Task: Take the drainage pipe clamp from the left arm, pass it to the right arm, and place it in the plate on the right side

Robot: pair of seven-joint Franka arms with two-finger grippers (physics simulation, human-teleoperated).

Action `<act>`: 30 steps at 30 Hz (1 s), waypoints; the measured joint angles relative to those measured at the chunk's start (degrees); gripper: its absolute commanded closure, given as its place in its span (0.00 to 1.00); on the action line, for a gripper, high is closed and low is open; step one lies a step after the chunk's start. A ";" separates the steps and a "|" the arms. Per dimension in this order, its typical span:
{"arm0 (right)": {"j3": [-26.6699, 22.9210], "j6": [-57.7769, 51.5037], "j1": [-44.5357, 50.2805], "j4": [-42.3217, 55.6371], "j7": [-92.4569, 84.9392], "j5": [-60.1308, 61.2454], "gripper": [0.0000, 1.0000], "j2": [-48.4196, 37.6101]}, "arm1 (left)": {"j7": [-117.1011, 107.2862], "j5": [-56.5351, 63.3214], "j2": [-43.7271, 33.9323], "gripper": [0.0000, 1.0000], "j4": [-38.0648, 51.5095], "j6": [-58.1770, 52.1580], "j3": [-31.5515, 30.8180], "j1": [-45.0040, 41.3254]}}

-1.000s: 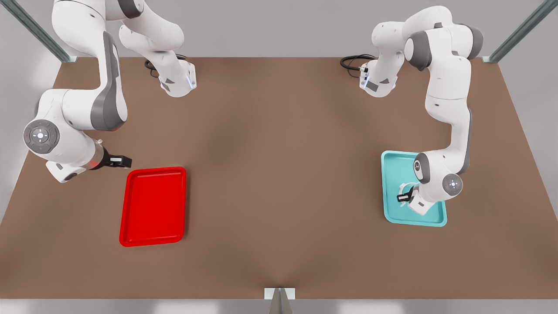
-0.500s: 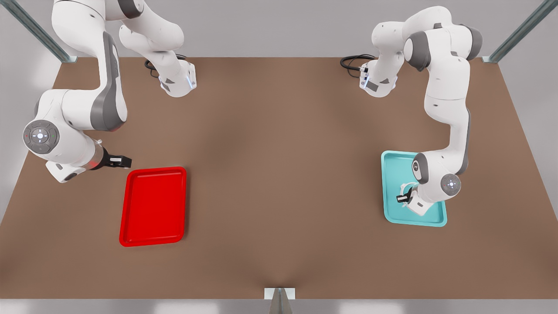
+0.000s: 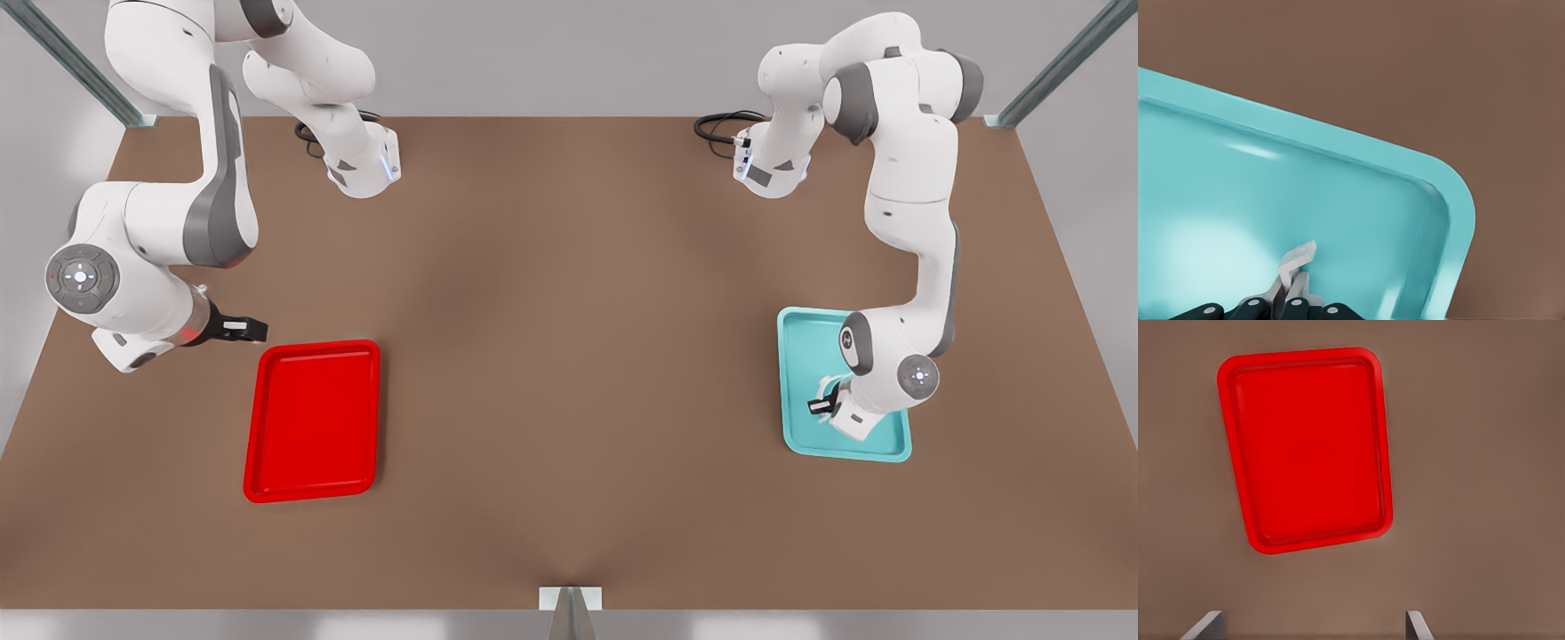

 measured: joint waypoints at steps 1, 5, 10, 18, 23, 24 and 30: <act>-0.01 0.01 0.00 -0.01 -0.01 0.01 0.00 0.02 | -0.11 0.03 -0.12 0.79 0.11 -0.08 0.00 -0.01; -0.01 0.05 0.06 0.05 -0.03 0.00 0.00 0.18 | -1.20 0.35 -3.83 0.79 0.22 -2.33 0.02 -1.45; -0.01 0.04 0.04 0.07 -0.06 -0.01 0.00 0.22 | -5.30 1.64 -10.01 0.79 0.11 -6.67 0.26 -7.32; -0.01 -0.06 0.24 0.07 -0.11 -0.05 0.00 0.45 | -21.10 2.51 -6.07 0.79 11.07 -14.23 -3.95 -20.66; 0.17 -0.02 0.67 0.16 -0.15 0.00 0.00 0.81 | -36.27 2.53 1.30 0.79 23.14 -18.60 -8.00 -28.58; 0.21 -0.02 0.71 0.12 -0.16 0.04 0.00 0.82 | -39.71 2.47 2.99 0.79 25.58 -19.13 -8.09 -30.16; 0.33 -0.14 0.79 -0.08 -0.20 0.30 0.00 0.82 | -63.23 2.44 11.95 0.79 39.73 -19.77 -10.93 -32.68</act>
